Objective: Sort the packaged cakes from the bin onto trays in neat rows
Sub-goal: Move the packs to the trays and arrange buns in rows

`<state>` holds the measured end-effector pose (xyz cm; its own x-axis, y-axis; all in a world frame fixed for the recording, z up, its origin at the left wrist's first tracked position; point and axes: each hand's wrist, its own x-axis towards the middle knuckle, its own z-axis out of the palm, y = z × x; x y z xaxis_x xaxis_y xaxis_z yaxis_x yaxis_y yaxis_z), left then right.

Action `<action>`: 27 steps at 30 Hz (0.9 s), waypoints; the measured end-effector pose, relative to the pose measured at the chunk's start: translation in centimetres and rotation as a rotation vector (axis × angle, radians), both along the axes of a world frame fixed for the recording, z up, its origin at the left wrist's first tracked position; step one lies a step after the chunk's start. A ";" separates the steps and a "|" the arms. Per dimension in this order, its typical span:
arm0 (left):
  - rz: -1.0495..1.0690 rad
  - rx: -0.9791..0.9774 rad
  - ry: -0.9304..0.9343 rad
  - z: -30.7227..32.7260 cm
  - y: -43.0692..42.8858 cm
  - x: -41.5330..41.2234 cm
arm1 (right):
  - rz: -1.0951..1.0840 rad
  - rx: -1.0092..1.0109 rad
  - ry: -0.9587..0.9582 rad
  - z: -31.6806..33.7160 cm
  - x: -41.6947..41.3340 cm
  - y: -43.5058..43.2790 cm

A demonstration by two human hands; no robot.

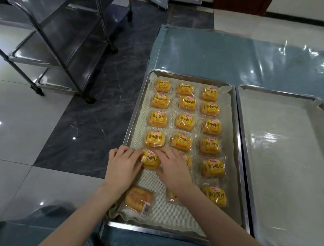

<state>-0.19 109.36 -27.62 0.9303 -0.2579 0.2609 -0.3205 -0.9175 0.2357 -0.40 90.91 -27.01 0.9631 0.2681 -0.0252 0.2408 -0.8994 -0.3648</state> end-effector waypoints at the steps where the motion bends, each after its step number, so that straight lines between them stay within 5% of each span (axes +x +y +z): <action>1: -0.013 0.006 0.000 -0.1 0.1 -0.1 | 0.005 -0.012 -0.009 0.0 -0.1 -0.2; 10: -0.067 0.146 0.036 0.1 0.0 -0.7 | 0.061 -0.100 0.015 0.1 -0.9 -0.1; 16: -0.217 -0.160 0.246 1.7 2.2 -4.0 | 0.169 0.154 0.147 2.5 -5.1 0.0; 21: -0.352 -0.017 0.390 1.7 3.6 -7.1 | 0.340 0.066 0.168 1.3 -8.7 -0.2; 27: -0.335 -0.001 0.402 1.9 3.2 -6.8 | 0.184 0.122 0.141 2.0 -9.7 0.8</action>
<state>-7.00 112.55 -25.74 0.8234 -0.5588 -0.0990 -0.4807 -0.7796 0.4015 -10.06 91.71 -24.99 0.8871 0.4477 -0.1125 0.3353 -0.7924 -0.5096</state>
